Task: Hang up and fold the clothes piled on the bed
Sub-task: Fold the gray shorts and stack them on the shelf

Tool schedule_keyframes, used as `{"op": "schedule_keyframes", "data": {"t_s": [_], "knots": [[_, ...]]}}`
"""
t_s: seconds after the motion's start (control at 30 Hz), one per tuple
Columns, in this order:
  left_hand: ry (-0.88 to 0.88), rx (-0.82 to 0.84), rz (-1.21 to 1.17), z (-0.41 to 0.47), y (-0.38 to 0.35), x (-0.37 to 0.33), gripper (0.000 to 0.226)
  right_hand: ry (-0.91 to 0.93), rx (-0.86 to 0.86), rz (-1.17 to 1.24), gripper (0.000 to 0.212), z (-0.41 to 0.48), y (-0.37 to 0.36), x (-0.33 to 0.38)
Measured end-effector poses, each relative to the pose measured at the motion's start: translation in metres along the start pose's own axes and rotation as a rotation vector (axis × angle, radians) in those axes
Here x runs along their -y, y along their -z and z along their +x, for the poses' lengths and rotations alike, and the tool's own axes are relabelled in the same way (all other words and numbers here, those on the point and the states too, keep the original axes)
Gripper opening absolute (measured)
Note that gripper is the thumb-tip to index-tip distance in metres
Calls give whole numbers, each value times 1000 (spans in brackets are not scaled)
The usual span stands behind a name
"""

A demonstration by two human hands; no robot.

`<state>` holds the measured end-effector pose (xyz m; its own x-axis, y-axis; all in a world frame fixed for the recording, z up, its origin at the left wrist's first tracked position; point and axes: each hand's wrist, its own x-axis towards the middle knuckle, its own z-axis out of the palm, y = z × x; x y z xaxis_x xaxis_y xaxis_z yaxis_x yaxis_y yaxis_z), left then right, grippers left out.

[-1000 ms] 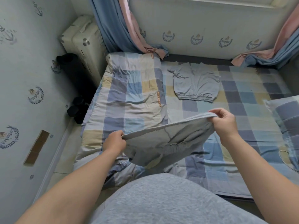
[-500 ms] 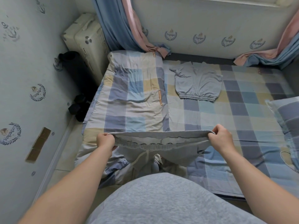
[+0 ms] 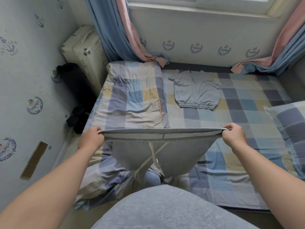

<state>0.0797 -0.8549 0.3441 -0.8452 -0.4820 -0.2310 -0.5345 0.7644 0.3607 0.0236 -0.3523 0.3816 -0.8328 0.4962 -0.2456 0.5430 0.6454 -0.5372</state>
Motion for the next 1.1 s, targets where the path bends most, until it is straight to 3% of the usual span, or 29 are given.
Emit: {"op": "schedule_keyframes", "data": {"t_s": [0.07, 0.13, 0.37, 0.5, 0.6, 0.8, 0.9, 1.0, 1.1], "knots": [[37, -11, -83, 14, 16, -10, 18, -191, 10, 394, 23, 4, 1, 24], [88, -36, -215, 28, 35, -26, 19, -238, 9, 575, 28, 13, 6, 49], [234, -159, -782, 76, 107, -77, 29, -73, -14, 570, 37, 43, 44, 129], [342, -106, -1175, 92, 156, -109, 31, 8, -47, 620, 38, 60, 70, 175], [360, -35, -1333, 100, 193, -127, 26, 25, -23, 733, 38, 64, 91, 213], [274, 52, -1467, 113, 270, -164, 27, 34, 159, 1032, 24, 57, 140, 284], [197, 77, -1572, 107, 308, -189, 23, 75, 265, 1072, 19, 49, 164, 311], [60, 96, -1648, 98, 344, -213, 19, 141, 377, 1142, 14, 45, 185, 339], [-106, 5, -1641, 97, 371, -233, 17, 277, 435, 1174, 11, 44, 203, 366]]}}
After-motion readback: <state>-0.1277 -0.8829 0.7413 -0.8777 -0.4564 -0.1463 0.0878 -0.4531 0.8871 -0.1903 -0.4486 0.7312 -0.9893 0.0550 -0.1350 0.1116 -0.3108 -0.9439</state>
